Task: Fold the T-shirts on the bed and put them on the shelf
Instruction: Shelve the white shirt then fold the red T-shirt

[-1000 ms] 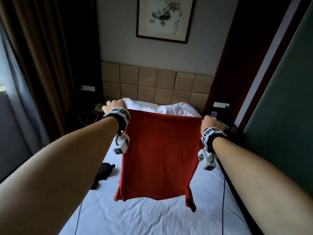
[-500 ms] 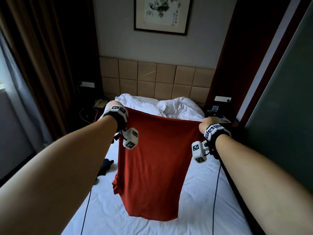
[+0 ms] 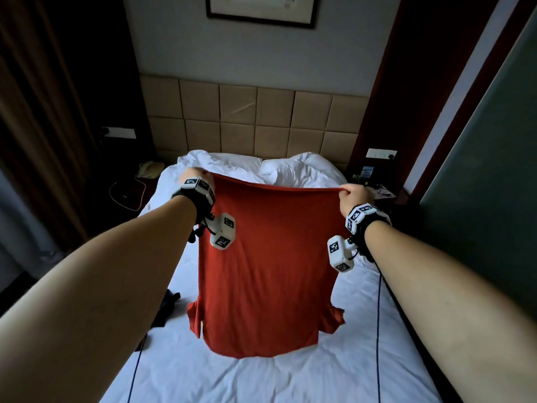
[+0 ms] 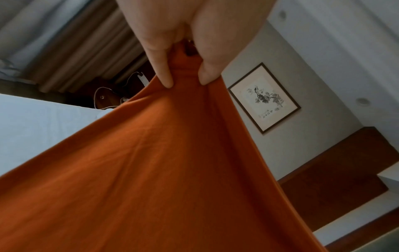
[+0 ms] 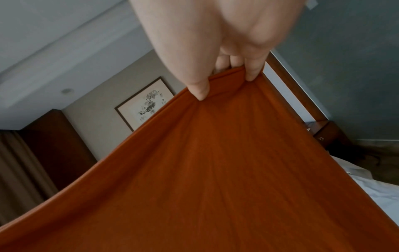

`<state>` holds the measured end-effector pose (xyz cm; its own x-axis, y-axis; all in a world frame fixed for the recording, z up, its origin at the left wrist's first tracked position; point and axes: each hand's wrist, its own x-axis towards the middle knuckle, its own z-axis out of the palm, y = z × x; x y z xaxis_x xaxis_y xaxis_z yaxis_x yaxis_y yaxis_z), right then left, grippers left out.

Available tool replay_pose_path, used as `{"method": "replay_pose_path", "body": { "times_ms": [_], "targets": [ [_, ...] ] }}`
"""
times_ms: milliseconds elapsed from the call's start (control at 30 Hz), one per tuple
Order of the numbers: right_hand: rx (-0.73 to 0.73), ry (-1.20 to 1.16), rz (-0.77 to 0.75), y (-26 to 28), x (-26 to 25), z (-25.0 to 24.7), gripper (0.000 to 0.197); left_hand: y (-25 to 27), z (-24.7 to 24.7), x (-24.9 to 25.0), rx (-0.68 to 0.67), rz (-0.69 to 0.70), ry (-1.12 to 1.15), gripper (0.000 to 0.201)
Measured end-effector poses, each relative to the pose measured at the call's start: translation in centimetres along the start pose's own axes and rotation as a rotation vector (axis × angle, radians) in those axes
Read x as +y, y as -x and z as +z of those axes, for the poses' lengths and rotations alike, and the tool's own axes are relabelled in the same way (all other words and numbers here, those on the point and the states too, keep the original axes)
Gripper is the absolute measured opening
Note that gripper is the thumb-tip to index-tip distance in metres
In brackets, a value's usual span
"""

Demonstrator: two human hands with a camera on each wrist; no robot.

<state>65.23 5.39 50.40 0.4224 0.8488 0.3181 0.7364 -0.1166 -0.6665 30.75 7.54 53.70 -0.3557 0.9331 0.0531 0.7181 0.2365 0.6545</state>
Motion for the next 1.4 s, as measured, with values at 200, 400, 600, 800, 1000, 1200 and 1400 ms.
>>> {"method": "replay_pose_path", "body": {
  "times_ms": [200,400,600,800,1000,1200,1400],
  "targets": [
    [0.095,0.057,-0.037,-5.0,-2.3,2.9,0.029,-5.4,0.7,1.9,0.038,0.048,0.031,0.031],
    [0.069,0.062,-0.066,-4.5,-1.2,4.2,0.027,-5.0,1.1,0.5,0.014,0.072,0.031,0.03],
    [-0.048,0.085,-0.034,0.0,2.8,5.9,0.024,-3.3,3.9,-4.6,-0.091,0.022,0.016,0.023],
    [-0.253,0.134,0.004,7.7,8.3,8.1,0.025,2.6,8.4,-12.2,-0.14,-0.101,0.021,0.022],
    [-0.377,0.195,0.05,16.8,13.3,9.8,0.027,8.8,12.7,-20.0,-0.24,-0.171,0.009,0.021],
    [-0.466,0.257,0.146,25.4,19.5,12.7,0.029,15.3,17.8,-27.9,-0.258,-0.316,0.088,0.037],
    [-0.584,0.292,0.203,32.6,26.7,16.8,0.026,20.0,22.8,-35.8,-0.354,-0.487,-0.017,0.021]
  ]
}}
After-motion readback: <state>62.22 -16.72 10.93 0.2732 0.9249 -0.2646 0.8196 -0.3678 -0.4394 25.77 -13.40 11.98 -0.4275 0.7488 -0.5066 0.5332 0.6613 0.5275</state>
